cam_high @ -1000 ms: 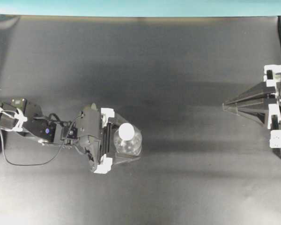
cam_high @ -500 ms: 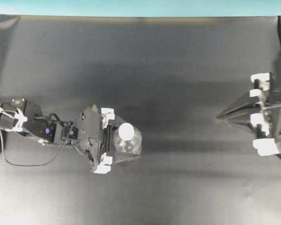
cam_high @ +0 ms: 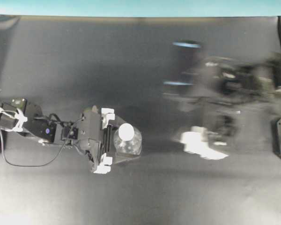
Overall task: Open the bottle cap by holding the bottle with the left arm and twisting the cap with the right arm.
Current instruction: 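Swing the right gripper over the bottle and close on the white cap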
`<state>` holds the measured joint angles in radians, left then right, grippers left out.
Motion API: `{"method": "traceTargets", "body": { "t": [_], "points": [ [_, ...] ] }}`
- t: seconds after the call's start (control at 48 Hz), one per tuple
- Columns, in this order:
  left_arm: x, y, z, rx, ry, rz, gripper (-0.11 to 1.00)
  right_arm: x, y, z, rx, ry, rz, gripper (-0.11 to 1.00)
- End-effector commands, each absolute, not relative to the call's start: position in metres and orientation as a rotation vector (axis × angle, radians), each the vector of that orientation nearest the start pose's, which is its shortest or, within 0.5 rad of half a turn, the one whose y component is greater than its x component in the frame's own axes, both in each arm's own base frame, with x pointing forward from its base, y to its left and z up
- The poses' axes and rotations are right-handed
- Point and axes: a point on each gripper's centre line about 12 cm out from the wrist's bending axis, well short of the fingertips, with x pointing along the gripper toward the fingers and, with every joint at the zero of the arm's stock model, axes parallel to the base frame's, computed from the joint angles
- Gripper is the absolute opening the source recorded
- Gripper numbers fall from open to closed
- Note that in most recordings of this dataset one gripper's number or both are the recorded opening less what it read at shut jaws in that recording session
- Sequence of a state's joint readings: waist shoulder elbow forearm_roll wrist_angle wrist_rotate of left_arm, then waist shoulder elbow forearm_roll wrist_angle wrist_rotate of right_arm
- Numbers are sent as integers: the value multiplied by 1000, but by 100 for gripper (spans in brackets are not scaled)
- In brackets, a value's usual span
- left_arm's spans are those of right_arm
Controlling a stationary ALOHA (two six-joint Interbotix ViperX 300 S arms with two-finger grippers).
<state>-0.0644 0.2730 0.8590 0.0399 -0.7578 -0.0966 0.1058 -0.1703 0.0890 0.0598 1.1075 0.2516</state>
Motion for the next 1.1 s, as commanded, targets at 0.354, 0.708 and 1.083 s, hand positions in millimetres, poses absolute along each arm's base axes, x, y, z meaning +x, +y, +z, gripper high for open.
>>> {"method": "traceTargets", "body": {
  "t": [0.354, 0.708, 1.083],
  "points": [
    [373, -31, 80, -66, 415, -85, 80, 455, 59, 357, 206, 1171, -1, 81],
    [375, -31, 82, -59, 407, -87, 80, 469, 48, 324, 218, 1197, -29, 81],
    [376, -31, 82, -57, 406, -87, 80, 475, 42, 300, 237, 1204, -43, 80]
  ]
}}
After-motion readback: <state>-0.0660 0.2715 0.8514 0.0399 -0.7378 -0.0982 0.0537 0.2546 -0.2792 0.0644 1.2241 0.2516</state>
